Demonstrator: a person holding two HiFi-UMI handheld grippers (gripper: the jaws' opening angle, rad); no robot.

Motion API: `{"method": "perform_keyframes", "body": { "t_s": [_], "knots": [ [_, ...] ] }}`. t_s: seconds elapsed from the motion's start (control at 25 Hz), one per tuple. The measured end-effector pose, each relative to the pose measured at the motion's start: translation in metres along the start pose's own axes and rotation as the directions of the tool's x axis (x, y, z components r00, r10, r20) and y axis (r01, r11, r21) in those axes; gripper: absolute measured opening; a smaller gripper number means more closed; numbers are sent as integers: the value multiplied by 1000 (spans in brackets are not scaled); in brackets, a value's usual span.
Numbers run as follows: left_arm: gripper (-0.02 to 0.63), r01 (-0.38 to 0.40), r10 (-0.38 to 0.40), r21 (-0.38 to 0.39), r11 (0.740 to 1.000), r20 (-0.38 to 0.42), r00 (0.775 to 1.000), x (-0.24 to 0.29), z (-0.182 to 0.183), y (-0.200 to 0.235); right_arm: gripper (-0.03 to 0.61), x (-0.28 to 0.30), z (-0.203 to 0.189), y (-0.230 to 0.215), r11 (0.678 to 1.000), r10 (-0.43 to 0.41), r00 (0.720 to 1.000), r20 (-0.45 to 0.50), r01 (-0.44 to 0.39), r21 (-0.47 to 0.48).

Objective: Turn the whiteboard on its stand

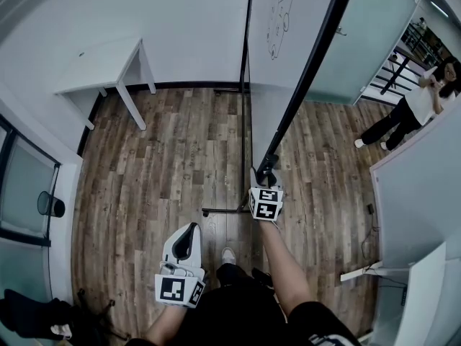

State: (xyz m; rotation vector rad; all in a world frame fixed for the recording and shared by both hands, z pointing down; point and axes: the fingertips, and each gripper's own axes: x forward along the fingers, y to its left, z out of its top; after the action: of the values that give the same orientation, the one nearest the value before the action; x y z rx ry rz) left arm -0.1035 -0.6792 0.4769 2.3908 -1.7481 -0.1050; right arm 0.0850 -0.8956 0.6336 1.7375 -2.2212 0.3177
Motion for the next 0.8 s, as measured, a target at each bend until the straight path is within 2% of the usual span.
{"method": "perform_keyframes", "body": {
  "t_s": [0.8],
  "knots": [
    [18, 24, -23, -9, 1000, 30, 999, -100, -8, -24, 189, -95, -42, 39, 1000, 13, 1000, 9, -13, 7]
  ]
}}
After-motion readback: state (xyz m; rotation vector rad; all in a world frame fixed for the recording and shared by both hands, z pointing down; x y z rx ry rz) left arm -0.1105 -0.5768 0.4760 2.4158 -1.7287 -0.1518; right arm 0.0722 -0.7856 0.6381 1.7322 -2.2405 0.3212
